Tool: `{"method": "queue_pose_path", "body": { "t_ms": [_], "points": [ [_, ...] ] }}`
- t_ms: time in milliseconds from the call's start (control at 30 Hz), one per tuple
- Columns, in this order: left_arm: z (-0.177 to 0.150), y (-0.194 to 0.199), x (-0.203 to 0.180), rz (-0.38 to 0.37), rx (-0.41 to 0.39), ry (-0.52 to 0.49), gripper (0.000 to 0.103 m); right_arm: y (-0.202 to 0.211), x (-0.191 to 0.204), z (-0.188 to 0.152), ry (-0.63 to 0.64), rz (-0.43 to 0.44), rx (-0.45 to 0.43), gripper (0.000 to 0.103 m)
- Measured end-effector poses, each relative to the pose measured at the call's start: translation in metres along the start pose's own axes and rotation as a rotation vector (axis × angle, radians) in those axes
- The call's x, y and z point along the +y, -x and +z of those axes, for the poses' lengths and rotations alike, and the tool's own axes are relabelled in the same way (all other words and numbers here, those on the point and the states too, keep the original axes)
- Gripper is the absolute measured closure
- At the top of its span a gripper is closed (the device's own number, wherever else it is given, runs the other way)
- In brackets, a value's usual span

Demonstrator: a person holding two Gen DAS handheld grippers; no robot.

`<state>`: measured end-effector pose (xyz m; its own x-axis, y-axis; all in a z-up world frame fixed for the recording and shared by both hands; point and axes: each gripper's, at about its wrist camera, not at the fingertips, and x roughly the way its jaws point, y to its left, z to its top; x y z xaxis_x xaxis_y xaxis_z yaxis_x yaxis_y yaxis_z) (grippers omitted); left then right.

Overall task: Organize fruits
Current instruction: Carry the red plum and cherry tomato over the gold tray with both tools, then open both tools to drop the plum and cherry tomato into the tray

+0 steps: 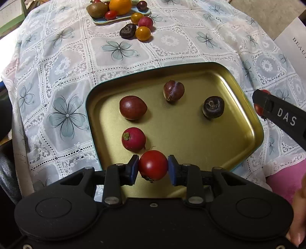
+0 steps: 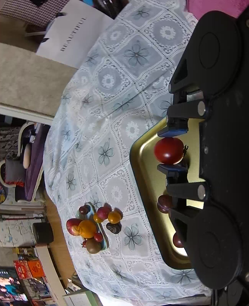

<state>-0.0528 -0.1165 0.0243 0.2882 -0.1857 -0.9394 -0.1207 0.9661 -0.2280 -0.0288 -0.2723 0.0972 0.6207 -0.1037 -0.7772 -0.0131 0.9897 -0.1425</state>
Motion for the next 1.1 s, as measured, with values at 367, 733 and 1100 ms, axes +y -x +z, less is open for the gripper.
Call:
{"method": "queue_pose_path", "body": {
  "t_ms": [367, 733, 1100],
  "points": [
    [0.001, -0.008, 0.001, 0.029, 0.019, -0.011, 0.062, -0.028, 0.006, -0.007, 0.053, -0.009, 0.098, 0.071],
    [0.003, -0.006, 0.0, 0.019, 0.017, -0.019, 0.062, -0.033, 0.001, -0.006, -0.002, 0.029, 0.13, 0.071],
    [0.004, -0.009, 0.008, 0.059, 0.028, 0.024, 0.062, -0.033, 0.008, -0.005, 0.007, 0.045, 0.132, 0.071]
  ]
}}
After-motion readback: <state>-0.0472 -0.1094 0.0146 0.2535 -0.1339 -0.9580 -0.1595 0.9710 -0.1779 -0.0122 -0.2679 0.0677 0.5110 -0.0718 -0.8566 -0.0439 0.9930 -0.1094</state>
